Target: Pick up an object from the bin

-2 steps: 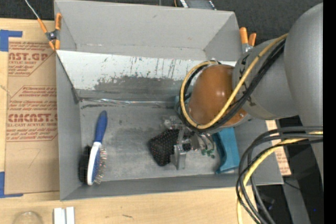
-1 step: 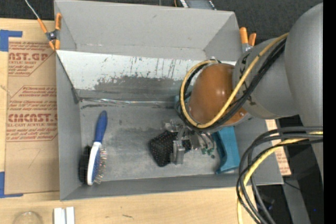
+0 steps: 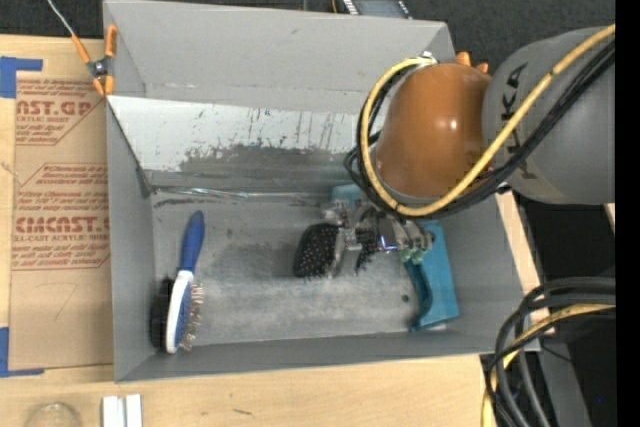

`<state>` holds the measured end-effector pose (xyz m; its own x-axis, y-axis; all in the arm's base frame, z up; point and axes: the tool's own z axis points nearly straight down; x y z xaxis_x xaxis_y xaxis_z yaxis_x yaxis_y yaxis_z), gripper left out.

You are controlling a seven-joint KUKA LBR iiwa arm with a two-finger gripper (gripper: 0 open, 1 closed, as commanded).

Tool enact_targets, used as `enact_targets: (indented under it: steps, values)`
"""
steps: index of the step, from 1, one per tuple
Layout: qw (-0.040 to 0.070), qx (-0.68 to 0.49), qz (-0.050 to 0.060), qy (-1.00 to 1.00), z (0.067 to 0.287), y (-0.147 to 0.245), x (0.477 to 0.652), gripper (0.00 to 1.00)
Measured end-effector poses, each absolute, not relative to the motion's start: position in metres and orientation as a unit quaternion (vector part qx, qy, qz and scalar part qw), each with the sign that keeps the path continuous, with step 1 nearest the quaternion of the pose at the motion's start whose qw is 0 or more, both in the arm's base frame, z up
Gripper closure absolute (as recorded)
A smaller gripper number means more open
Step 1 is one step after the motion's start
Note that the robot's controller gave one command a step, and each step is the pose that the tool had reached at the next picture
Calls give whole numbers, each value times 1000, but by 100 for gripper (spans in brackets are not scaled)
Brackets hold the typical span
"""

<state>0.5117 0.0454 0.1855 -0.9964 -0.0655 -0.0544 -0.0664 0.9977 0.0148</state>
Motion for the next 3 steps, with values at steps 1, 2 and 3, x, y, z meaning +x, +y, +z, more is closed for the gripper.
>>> enact_targets:
  steps: [1,2,3]
  values:
    - [29,-347,0,938,77,39,502,100]
    - [29,-347,0,938,77,39,502,100]
    - [29,-347,0,938,77,39,502,100]
